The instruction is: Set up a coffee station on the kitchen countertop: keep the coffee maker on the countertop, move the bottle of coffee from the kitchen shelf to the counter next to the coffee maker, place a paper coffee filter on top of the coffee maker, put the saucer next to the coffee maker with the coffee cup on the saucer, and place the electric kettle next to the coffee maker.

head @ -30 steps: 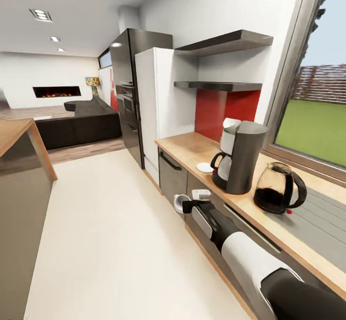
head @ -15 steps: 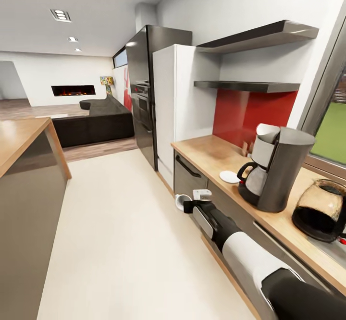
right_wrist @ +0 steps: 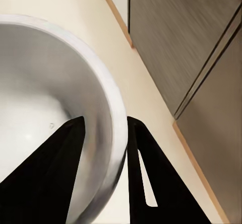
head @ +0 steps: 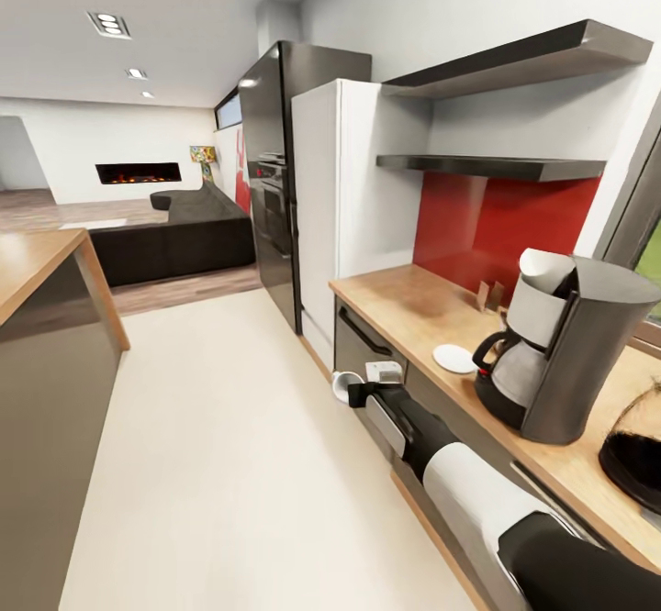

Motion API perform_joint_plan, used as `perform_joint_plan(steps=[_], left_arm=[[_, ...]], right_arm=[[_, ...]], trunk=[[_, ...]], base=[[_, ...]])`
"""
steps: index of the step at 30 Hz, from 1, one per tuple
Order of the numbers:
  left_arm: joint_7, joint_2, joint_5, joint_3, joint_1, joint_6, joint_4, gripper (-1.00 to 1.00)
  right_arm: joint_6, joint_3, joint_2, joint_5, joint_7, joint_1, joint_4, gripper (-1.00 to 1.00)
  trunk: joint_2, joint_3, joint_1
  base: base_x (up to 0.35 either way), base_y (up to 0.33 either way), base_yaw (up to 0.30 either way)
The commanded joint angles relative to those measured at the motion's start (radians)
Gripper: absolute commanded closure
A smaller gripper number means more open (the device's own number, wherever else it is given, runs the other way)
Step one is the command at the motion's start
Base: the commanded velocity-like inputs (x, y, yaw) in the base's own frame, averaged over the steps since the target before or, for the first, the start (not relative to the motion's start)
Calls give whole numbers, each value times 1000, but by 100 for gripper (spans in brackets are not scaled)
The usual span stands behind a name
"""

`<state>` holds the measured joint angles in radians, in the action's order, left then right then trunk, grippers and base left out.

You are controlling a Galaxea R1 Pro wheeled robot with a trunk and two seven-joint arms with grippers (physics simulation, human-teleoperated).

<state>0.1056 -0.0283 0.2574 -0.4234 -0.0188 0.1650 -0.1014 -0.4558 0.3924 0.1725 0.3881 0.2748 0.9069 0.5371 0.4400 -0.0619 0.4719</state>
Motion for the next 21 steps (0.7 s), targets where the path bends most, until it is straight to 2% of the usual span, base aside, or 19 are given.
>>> perform_joint_plan(steps=[1,10,21], left_arm=[[3,0,10,-6,-1,4,2,-100],[3,0,10,-6,-1,5,2,-100],[3,1,10,-6,-1,4,2,-100]], right_arm=[[-3,6,-1,11,9,1,1,100],[-3,6,-1,11,9,1,1,100],[-3,6,-1,11,9,1,1,100]], trunk=[[2,-2,1],[2,-2,1],[2,-2,1]], base=[[327,110,0],[326,136,0],[306,203,0]])
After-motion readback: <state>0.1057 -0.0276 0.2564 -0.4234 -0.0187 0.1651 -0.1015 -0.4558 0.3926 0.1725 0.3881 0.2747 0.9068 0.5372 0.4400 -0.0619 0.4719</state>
